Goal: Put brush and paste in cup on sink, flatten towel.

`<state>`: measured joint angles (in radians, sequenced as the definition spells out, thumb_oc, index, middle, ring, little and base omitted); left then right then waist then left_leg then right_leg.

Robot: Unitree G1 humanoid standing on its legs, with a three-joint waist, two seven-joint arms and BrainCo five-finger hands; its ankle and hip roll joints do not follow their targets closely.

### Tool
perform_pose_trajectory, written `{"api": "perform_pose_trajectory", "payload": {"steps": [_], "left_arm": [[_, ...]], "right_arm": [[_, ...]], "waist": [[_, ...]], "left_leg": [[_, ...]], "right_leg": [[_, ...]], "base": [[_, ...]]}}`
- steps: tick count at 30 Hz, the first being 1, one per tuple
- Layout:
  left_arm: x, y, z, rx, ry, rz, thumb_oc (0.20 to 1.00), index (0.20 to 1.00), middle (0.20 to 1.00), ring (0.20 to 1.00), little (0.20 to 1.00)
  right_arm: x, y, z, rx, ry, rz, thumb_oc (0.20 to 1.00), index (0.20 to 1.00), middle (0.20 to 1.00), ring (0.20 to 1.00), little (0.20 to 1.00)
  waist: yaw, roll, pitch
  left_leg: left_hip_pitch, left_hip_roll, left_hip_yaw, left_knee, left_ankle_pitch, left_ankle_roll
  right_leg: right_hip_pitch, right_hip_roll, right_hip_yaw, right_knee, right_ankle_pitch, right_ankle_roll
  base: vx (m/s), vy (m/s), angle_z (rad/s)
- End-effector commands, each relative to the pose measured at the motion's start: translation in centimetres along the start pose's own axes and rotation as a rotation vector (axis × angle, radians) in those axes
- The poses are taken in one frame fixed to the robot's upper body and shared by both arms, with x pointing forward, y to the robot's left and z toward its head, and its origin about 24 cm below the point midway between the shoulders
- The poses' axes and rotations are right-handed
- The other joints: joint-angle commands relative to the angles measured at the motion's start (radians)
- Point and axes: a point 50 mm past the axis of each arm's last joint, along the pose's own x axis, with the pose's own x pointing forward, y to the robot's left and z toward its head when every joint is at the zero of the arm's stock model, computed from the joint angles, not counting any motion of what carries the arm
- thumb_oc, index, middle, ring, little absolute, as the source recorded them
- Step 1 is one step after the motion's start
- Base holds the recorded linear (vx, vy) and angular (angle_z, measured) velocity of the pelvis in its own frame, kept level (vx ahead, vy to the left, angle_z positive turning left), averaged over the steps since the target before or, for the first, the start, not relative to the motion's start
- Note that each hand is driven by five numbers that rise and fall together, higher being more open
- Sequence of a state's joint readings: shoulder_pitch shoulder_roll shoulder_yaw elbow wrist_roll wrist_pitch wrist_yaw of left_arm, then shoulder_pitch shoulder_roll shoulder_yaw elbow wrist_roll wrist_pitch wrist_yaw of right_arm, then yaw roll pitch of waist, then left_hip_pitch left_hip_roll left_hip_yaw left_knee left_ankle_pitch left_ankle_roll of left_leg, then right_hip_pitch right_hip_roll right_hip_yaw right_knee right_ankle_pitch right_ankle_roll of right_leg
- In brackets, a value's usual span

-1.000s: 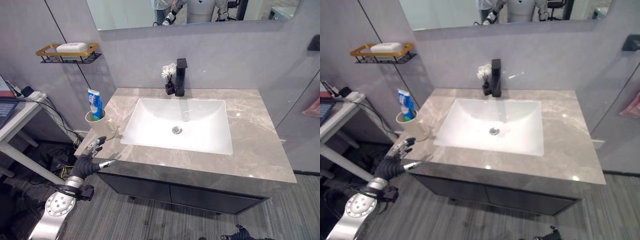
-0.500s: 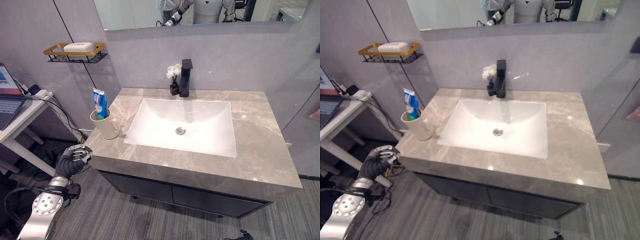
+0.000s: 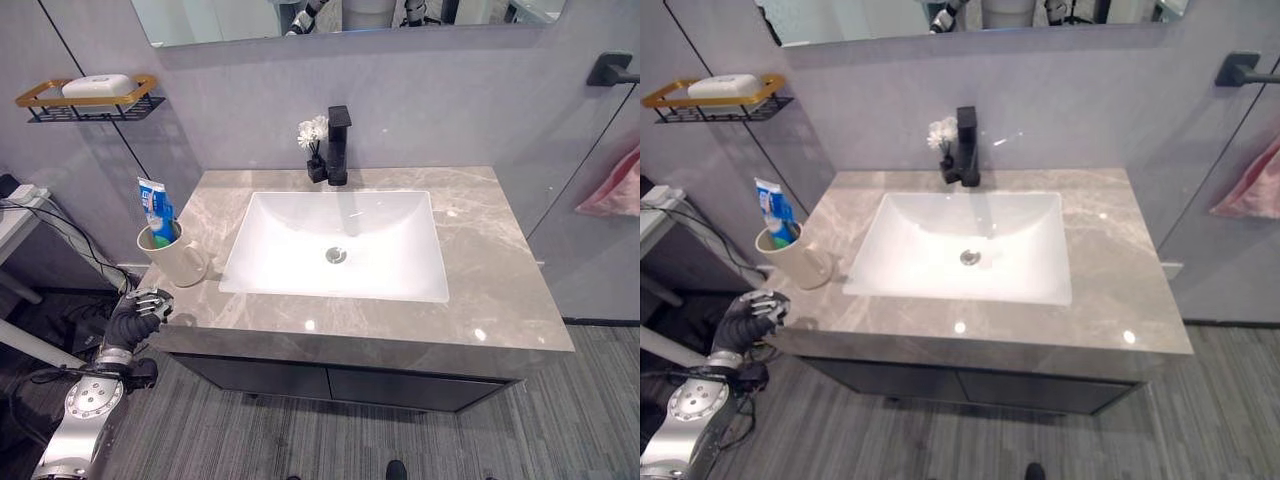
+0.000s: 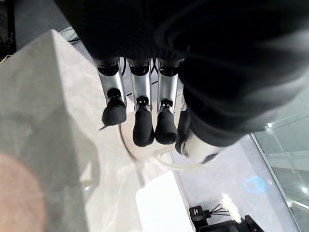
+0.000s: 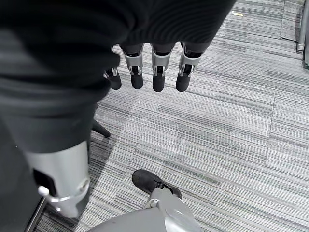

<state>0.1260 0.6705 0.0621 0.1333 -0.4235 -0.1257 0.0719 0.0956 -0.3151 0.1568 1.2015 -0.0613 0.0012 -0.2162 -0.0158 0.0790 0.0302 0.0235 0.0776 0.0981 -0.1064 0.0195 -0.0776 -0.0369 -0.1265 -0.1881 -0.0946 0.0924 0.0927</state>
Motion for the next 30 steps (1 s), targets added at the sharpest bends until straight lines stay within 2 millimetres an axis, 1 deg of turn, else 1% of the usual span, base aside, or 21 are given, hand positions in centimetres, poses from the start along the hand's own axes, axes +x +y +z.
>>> {"api": "perform_pose_trajectory", "payload": {"steps": [1,5,8,10,12,14,16,17,19,20,23,25,28,29,30], "left_arm": [[1.7,1.5,3.0,0.032,-0.122,0.058,0.200,0.200,0.200,0.200,0.200],[2.2,1.6,2.9,0.039,-0.116,0.085,0.200,0.200,0.200,0.200,0.200],[2.6,2.0,3.4,0.055,-0.128,0.101,0.200,0.200,0.200,0.200,0.200],[3.1,2.2,3.8,0.066,-0.136,0.108,0.200,0.200,0.200,0.200,0.200],[3.8,2.2,4.6,0.085,-0.158,0.115,0.200,0.200,0.200,0.200,0.200],[4.1,2.3,4.9,0.094,-0.169,0.115,0.200,0.200,0.200,0.200,0.200],[4.6,2.5,5.7,0.125,-0.188,0.125,0.200,0.200,0.200,0.200,0.200],[5.3,2.7,6.5,0.144,-0.210,0.144,0.200,0.200,0.200,0.200,0.200],[6.0,2.6,7.2,0.151,-0.228,0.149,0.200,0.200,0.200,0.200,0.200],[6.6,2.5,8.0,0.166,-0.244,0.148,0.200,0.200,0.200,0.200,0.200],[7.0,2.4,8.6,0.169,-0.260,0.144,0.200,0.200,0.200,0.200,0.200],[7.5,2.3,9.4,0.169,-0.279,0.152,0.200,0.200,0.200,0.200,0.200],[7.8,2.3,10.0,0.168,-0.293,0.160,0.200,0.200,0.200,0.200,0.200],[8.4,2.6,10.8,0.183,-0.303,0.181,0.200,0.200,0.200,0.200,0.200],[8.5,2.6,10.8,0.183,-0.304,0.181,0.200,0.200,0.200,0.200,0.200]], "right_arm": [[0.3,-0.3,2.3,-0.004,-0.060,-0.011,1.000,1.000,1.000,1.000,1.000],[0.3,-0.4,2.6,0.002,-0.079,-0.018,1.000,1.000,1.000,1.000,1.000],[0.4,-0.6,2.7,-0.004,-0.081,-0.023,1.000,1.000,1.000,1.000,1.000],[0.4,-0.9,3.1,-0.005,-0.097,-0.030,1.000,1.000,1.000,1.000,1.000],[0.4,-1.0,4.0,-0.006,-0.131,-0.031,1.000,1.000,1.000,1.000,1.000],[0.4,-1.0,4.5,-0.007,-0.149,-0.034,1.000,1.000,1.000,1.000,1.000],[0.4,-1.2,5.5,-0.011,-0.187,-0.039,1.000,1.000,1.000,1.000,1.000],[0.2,-1.5,6.6,-0.053,-0.257,-0.041,1.000,1.000,1.000,1.000,1.000],[0.2,-1.8,6.7,-0.076,-0.268,-0.048,1.000,1.000,1.000,1.000,1.000],[0.3,-2.0,6.5,-0.067,-0.255,-0.054,1.000,1.000,1.000,1.000,1.000],[0.3,-2.1,6.4,-0.054,-0.242,-0.061,1.000,1.000,1.000,1.000,1.000],[0.4,-2.2,6.3,-0.052,-0.233,-0.064,1.000,1.000,1.000,1.000,1.000],[0.4,-2.2,6.7,-0.056,-0.247,-0.063,1.000,1.000,1.000,1.000,1.000],[0.3,-2.2,7.3,-0.070,-0.275,-0.061,1.000,1.000,1.000,1.000,1.000],[0.3,-2.1,7.3,-0.069,-0.276,-0.061,1.000,1.000,1.000,1.000,1.000]], "waist": [[-0.014,-0.044,0.027],[-0.024,-0.047,0.036],[-0.027,-0.053,0.043],[-0.029,-0.057,0.052],[-0.032,-0.064,0.070],[-0.033,-0.067,0.075],[-0.033,-0.071,0.083],[-0.036,-0.081,0.093],[-0.038,-0.089,0.101],[-0.039,-0.094,0.106],[-0.042,-0.099,0.113],[-0.044,-0.104,0.122],[-0.046,-0.109,0.129],[-0.051,-0.117,0.139],[-0.050,-0.117,0.139]], "left_leg": [[-0.025,0.001,0.018,0.019,0.014,-0.023],[-0.032,-0.001,0.019,0.019,0.014,-0.023],[-0.043,-0.002,0.017,0.019,0.015,-0.023],[-0.059,-0.003,0.018,0.019,0.019,-0.022],[-0.081,-0.004,0.017,0.019,0.024,-0.021],[-0.093,-0.004,0.019,0.019,0.028,-0.021],[-0.107,-0.004,0.021,0.019,0.031,-0.020],[-0.122,-0.002,0.023,0.019,0.036,-0.021],[-0.132,-0.002,0.019,0.019,0.038,-0.021],[-0.139,-0.004,0.015,0.019,0.038,-0.019],[-0.146,-0.005,0.014,0.019,0.039,-0.018],[-0.155,-0.006,0.015,0.019,0.040,-0.016],[-0.163,-0.005,0.016,0.019,0.042,-0.016],[-0.176,-0.003,0.017,0.019,0.045,-0.015],[-0.176,-0.003,0.017,0.019,0.045,-0.015]], "right_leg": [[0.054,-0.060,0.037,0.007,0.015,0.050],[0.045,-0.061,0.040,0.007,0.019,0.051],[0.034,-0.062,0.042,0.007,0.025,0.054],[0.018,-0.062,0.045,0.007,0.030,0.056],[-0.008,-0.063,0.049,0.007,0.036,0.059],[-0.020,-0.062,0.052,0.007,0.041,0.059],[-0.036,-0.062,0.059,0.007,0.048,0.061],[-0.053,-0.060,0.064,0.007,0.054,0.063],[-0.062,-0.060,0.063,0.007,0.058,0.064],[-0.067,-0.060,0.060,0.007,0.060,0.065],[-0.072,-0.061,0.062,0.007,0.065,0.067],[-0.083,-0.060,0.065,0.007,0.069,0.068],[-0.094,-0.060,0.068,0.007,0.072,0.070],[-0.109,-0.057,0.074,0.007,0.077,0.070],[-0.110,-0.057,0.074,0.007,0.077,0.070]], "base": [[0.04,0.014,-0.03],[0.04,0.015,-0.06],[0.00,0.000,0.00],[-0.02,0.016,-0.01],[-0.03,0.032,-0.03],[0.00,0.000,0.00],[0.00,0.016,-0.02],[-0.01,0.023,-0.03],[0.00,0.000,0.00],[0.00,0.000,0.00],[0.00,0.000,0.00],[-0.01,0.015,0.00],[0.00,0.000,0.00],[0.00,0.000,0.00],[-0.03,0.022,-0.03]]}}
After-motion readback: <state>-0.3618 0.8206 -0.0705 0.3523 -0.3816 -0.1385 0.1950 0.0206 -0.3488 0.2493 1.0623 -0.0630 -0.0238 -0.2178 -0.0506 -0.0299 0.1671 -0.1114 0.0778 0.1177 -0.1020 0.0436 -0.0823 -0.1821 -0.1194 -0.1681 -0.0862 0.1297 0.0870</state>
